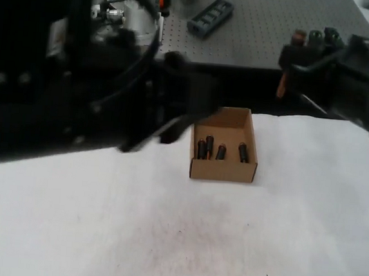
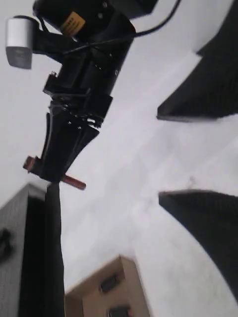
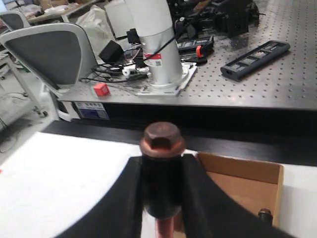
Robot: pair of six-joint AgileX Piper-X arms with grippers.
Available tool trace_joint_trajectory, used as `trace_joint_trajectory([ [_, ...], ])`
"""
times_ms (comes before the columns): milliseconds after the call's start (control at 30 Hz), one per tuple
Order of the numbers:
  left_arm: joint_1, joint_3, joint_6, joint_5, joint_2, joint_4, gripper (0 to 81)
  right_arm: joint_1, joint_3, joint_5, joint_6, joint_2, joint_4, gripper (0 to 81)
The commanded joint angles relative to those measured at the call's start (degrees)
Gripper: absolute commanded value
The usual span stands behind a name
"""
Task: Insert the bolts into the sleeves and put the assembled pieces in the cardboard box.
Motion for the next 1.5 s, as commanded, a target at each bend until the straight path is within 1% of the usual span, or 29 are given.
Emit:
trace_joint_trajectory([
  [0, 0.1, -0.4, 0.9, -14.5, -5.8, 9.7, 16.9, -0.3, -8.1, 3.4, -0.8, 9.8, 1.1, 0.3],
  [67, 0.1, -0.4, 0.9, -19.4, -8.6, 14.5, 8.3, -0.3, -11.9, 3.4, -0.8, 15.4, 1.8, 0.3],
  [133, 0.1, -0.4, 0.9, -22.4, -10.7, 18.5, 0.8, -0.3, -16.1, 3.4, -0.8, 21.5, 3.2, 0.3],
  [233, 0.1, -0.4, 1.0, -24.8, -13.0, 23.9, 0.4, -0.3, -22.0, 5.1, -0.8, 29.5, 7.5, 0.3],
  [333, 0.1, -0.4, 1.0, -25.3, -14.5, 27.5, 0.4, -0.3, -27.2, 5.7, -0.8, 37.1, 13.0, 0.3],
  [500, 0.1, -0.4, 1.0, -26.4, -14.9, 32.7, 0.4, -0.5, -34.0, 5.9, 3.0, 48.0, 18.9, 0.3],
  [700, 0.1, -0.4, 0.9, -28.3, -14.9, 35.9, 0.4, -0.5, -36.8, 5.9, 3.4, 54.3, 19.0, 0.3],
  [767, 0.1, -0.4, 0.9, -29.7, -14.9, 35.9, 0.4, -0.5, -36.8, 8.5, 3.9, 55.3, 19.1, 0.3],
  [833, 0.1, -0.4, 0.9, -31.7, -14.9, 35.9, 0.4, -0.5, -36.8, 9.8, 4.5, 56.0, 19.7, 0.1],
  [867, 0.1, -0.4, 0.9, -32.4, -14.9, 35.9, 0.4, -0.5, -36.8, 9.8, 4.8, 56.2, 20.0, 1.2],
  [933, 0.1, -0.4, 0.9, -33.3, -14.9, 35.9, 0.4, -0.5, -36.8, 9.8, 4.8, 56.3, 20.2, 6.7],
  [1067, 0.1, -0.4, 0.9, -33.3, -14.9, 35.9, 0.4, -0.5, -36.8, 7.8, 5.0, 54.7, 20.2, 30.5],
  [1100, 0.1, -0.4, 0.9, -33.3, -14.9, 35.9, 0.4, -0.5, -36.8, 7.8, 5.2, 53.8, 20.2, 35.8],
  [1133, 0.1, -0.4, 0.9, -33.3, -14.9, 35.9, 0.4, -0.5, -36.8, 7.8, 5.2, 52.7, 20.2, 38.6],
  [1167, 0.1, -0.4, 0.9, -33.4, -14.9, 35.9, 0.4, -0.5, -36.6, 7.8, 5.2, 51.4, 20.2, 38.6],
  [1200, 0.1, -0.4, 0.9, -33.8, -14.9, 35.9, 0.4, -0.5, -36.3, 6.3, 5.2, 49.9, 20.2, 37.5],
  [1300, 0.1, -0.4, 0.9, -35.9, -14.9, 35.9, 0.4, -0.5, -33.9, 4.1, 4.7, 44.7, 20.2, 30.4],
  [1367, 0.1, -0.4, 0.9, -36.9, -14.9, 35.9, 0.5, -0.5, -30.5, 4.1, 4.7, 40.4, 20.2, 25.9],
  [1467, 0.1, -0.1, 1.1, -36.9, -15.7, 35.9, 0.6, -0.5, -21.6, 3.8, 4.7, 31.5, 18.2, 20.2],
])
